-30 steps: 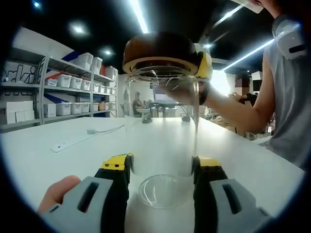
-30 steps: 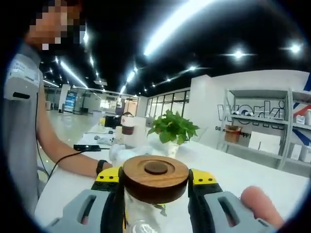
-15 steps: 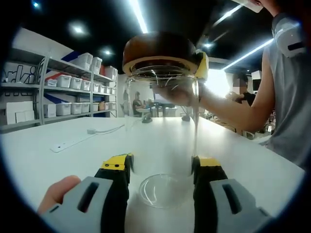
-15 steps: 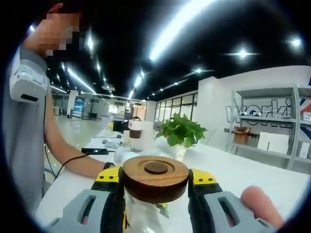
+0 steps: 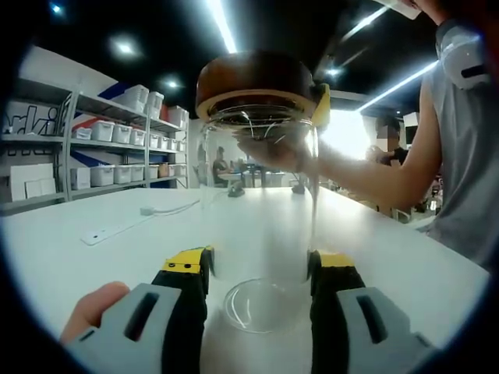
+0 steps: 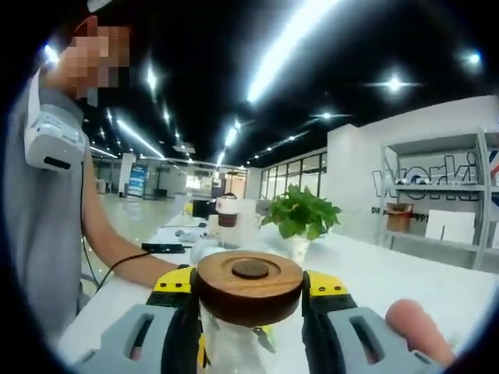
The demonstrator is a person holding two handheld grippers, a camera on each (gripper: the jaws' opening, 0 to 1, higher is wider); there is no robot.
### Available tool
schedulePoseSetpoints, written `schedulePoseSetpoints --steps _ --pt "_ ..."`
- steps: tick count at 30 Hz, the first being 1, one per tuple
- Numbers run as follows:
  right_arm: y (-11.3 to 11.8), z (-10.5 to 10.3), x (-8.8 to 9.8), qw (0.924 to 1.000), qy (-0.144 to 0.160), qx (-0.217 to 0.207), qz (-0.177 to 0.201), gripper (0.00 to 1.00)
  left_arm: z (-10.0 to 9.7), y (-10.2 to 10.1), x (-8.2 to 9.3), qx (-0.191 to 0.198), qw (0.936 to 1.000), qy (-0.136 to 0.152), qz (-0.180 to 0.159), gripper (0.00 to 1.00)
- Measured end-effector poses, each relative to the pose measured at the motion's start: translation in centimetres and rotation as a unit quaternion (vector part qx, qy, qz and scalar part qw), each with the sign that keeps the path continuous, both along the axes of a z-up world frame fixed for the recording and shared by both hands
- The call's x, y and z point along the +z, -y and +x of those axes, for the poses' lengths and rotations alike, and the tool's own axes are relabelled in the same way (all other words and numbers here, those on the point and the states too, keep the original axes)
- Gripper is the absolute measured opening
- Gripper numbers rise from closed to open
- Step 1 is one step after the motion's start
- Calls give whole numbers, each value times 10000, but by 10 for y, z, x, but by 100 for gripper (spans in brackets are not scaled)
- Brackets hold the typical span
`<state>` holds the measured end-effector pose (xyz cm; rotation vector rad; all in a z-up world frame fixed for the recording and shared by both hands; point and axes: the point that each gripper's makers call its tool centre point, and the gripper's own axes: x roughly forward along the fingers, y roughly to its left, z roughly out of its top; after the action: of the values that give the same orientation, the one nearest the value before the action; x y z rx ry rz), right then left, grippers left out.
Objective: Clamp the coffee can twist off the lid put the lid on the table pick up the lid cover the can tighten the lid
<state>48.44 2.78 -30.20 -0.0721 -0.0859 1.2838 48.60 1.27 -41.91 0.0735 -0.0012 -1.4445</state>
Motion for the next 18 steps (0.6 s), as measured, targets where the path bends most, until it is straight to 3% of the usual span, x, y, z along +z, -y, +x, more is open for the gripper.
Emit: schedulePoseSetpoints --steps 6,9,14,18 --pt "0 -1 0 9999 -40 57 114 47 0 0 0 -2 10000 11 8 41" --pt "0 0 -2 9995 -268 25 193 47 0 0 0 0 10000 15 12 42" --pt "7 8 -6 9976 -431 -448 311 57 0 0 0 14 10000 25 17 42" --pt "11 6 -15 9956 -480 -788 185 58 1 0 -1 9 10000 21 20 42"
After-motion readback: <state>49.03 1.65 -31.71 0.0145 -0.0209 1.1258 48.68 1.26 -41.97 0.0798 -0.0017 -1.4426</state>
